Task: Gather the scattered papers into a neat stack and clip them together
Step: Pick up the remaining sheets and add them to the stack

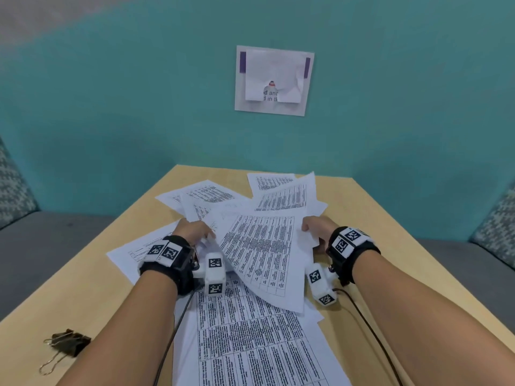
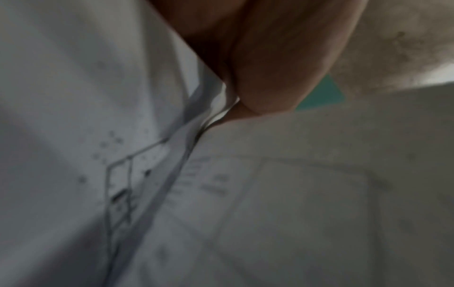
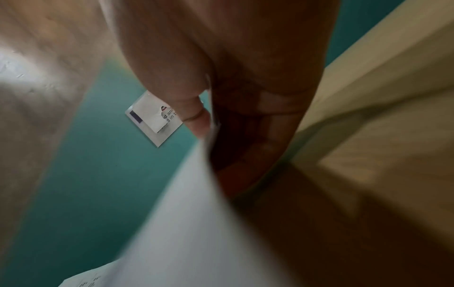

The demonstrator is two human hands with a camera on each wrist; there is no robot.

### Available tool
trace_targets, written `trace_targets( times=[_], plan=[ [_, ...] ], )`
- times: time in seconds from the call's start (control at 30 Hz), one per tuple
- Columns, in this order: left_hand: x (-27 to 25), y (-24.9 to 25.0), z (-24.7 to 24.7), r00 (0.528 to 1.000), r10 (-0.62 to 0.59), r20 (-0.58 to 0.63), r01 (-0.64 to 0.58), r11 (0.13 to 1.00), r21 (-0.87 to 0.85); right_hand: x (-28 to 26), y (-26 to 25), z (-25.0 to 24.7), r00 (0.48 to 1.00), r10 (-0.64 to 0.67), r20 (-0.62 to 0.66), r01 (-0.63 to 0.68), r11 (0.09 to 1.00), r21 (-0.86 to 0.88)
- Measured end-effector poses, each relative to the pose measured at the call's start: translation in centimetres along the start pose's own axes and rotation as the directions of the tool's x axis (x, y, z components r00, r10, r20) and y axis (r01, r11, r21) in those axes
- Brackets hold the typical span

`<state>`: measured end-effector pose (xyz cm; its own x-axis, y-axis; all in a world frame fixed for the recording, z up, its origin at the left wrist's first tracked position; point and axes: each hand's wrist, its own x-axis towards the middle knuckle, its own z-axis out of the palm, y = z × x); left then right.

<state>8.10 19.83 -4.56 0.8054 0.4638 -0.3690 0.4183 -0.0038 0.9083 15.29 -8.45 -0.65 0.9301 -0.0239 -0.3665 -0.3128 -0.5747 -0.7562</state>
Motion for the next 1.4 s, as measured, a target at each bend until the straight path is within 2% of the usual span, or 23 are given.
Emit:
trace_targets(
  times=[0.2, 0.37, 0.57, 0.63, 0.73, 0.83, 0.87, 0.93, 0.97, 1.0, 1.07, 1.13, 1.2, 1.33, 1.4],
  plan=[
    [-1.6, 0.7, -0.5, 0.999, -0.022, -0.04, 0.022, 1.0, -0.001, -0.5, -0.8, -0.2, 0.999, -0.036, -0.003, 0.035, 0.988, -0.152],
    [-1.5, 0.6, -0.3, 0.998, -0.051, 0.034, 0.057, 0.973, -0.224, -1.0, -1.2, -0.1, 1.0, -0.03, -0.001, 0.028, 0.964, -0.266],
    [0.2, -0.1, -0.4, 0.986, -0.1, 0.136, 0.117, 0.986, -0.121, -0.6, -1.3, 0.6, 0.993, -0.109, 0.05, 0.12, 0.931, -0.346],
    [-0.7, 0.3, -0.5, 0.989, -0.071, 0.13, 0.078, 0.996, -0.049, -0.5, -1.3, 0.9, 0.992, -0.107, 0.068, 0.123, 0.936, -0.331],
    [-2.4, 0.9, -0.6, 0.998, 0.043, 0.036, -0.044, 0.998, 0.038, -0.5, -1.4, 1.1, 0.99, -0.087, 0.113, 0.12, 0.935, -0.334],
    [-2.5, 1.3, -0.8, 0.989, 0.14, 0.04, -0.135, 0.986, -0.094, -0.4, -1.4, 0.5, 0.988, -0.124, 0.094, 0.15, 0.922, -0.358],
    [-2.4, 1.6, -1.0, 0.983, 0.177, 0.054, -0.168, 0.975, -0.146, -0.2, -1.3, 0.2, 0.988, -0.133, 0.085, 0.152, 0.945, -0.29],
    [-2.8, 2.4, -1.4, 0.966, 0.248, 0.073, -0.222, 0.942, -0.252, 0.2, -0.6, -0.7, 0.983, -0.121, 0.138, 0.114, 0.992, 0.058],
    [-3.1, 2.9, -1.6, 0.955, 0.288, 0.073, -0.252, 0.914, -0.318, -0.1, -0.2, -1.0, 0.97, -0.13, 0.204, 0.075, 0.962, 0.261],
    [-3.8, 3.5, -1.7, 0.94, 0.326, 0.096, -0.27, 0.888, -0.371, -0.1, 0.3, -1.3, 0.953, -0.156, 0.261, 0.025, 0.896, 0.443],
    [-5.2, 4.7, -1.8, 0.907, 0.389, 0.16, -0.29, 0.854, -0.431, -0.5, 1.2, -1.7, 0.914, -0.199, 0.354, -0.066, 0.788, 0.613],
    [-6.6, 5.5, -1.7, 0.875, 0.434, 0.215, -0.304, 0.838, -0.454, -0.8, 2.2, -1.6, 0.856, -0.261, 0.445, -0.117, 0.741, 0.661],
    [-7.4, 5.8, -1.6, 0.875, 0.425, 0.232, -0.297, 0.849, -0.436, -1.1, 2.7, -1.3, 0.831, -0.272, 0.484, -0.154, 0.724, 0.672],
    [-6.3, 4.9, -1.2, 0.926, 0.296, 0.236, -0.192, 0.904, -0.381, -1.2, 2.9, -1.4, 0.841, -0.198, 0.504, -0.194, 0.758, 0.623],
    [-4.8, 4.1, -1.2, 0.961, 0.206, 0.184, -0.145, 0.943, -0.299, -0.8, 2.6, -1.5, 0.863, -0.137, 0.486, -0.163, 0.836, 0.524]
  ],
)
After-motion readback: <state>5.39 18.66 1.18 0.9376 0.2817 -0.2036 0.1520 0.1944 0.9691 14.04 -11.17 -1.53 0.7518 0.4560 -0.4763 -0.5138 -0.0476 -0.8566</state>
